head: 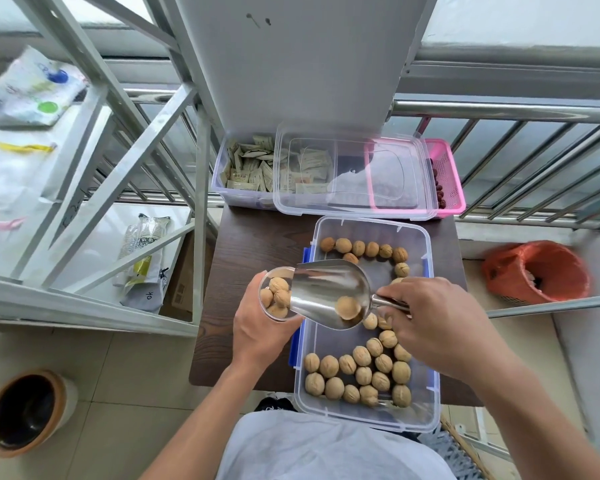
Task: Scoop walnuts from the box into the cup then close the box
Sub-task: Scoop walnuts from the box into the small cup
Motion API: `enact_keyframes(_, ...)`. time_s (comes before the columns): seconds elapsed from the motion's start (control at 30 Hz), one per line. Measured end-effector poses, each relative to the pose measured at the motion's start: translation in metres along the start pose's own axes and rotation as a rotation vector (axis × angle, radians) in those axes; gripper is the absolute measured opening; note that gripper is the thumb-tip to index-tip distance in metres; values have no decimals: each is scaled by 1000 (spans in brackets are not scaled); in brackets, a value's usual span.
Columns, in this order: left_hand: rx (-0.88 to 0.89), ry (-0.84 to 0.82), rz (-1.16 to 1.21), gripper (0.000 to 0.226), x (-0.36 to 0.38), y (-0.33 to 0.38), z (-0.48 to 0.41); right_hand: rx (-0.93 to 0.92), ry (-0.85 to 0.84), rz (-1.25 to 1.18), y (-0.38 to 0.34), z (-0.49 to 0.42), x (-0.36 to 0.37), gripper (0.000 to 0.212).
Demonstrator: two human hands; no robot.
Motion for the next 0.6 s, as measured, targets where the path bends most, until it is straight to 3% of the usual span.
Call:
enact_keyframes(0.4, -1, 9, 24, 96, -1, -2, 1, 9, 66, -39, 6, 5, -7, 12)
enact_keyframes(0.6, 67, 94, 54, 92, -10, 15, -2, 320, 214, -483, 44, -5, 0, 16)
Point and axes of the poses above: each hand's wrist, its own z-axis away from the middle knuckle, its own x-axis out of the palm, y = z × x, the point moved 8 cm from there along -z, towards the middle knuckle, and after that the axes turned 12 degrees about x, right-handed, at the moved point
